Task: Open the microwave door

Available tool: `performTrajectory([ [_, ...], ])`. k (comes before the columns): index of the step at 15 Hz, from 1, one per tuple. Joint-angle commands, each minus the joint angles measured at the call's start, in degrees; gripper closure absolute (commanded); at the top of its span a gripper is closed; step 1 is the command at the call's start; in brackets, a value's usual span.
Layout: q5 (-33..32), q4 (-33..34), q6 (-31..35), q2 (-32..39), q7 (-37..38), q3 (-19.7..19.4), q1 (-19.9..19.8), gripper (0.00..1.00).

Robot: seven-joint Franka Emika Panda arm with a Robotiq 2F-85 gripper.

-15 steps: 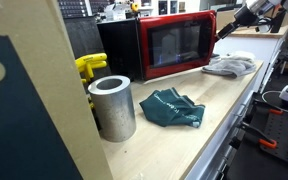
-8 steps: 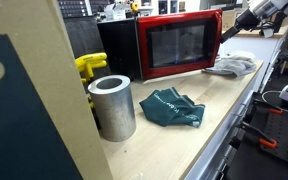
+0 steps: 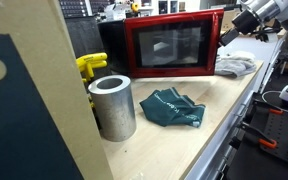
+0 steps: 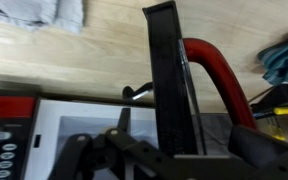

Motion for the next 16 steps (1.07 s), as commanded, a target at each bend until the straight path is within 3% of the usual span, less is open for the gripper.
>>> performTrajectory([
  [1,-4.7,-1.0,1.3,-5.1,8.8,-2.4,9.7,0.0],
  [6,-8.4,-2.3,1.0,-12.1,9.9,-8.6,24.0,0.0],
  [11,-8.7,-1.7,1.4,-18.5,10.7,-11.7,36.1,0.0],
  [16,-6.3,-0.7,1.6,-24.7,12.6,-11.4,43.8,0.0],
])
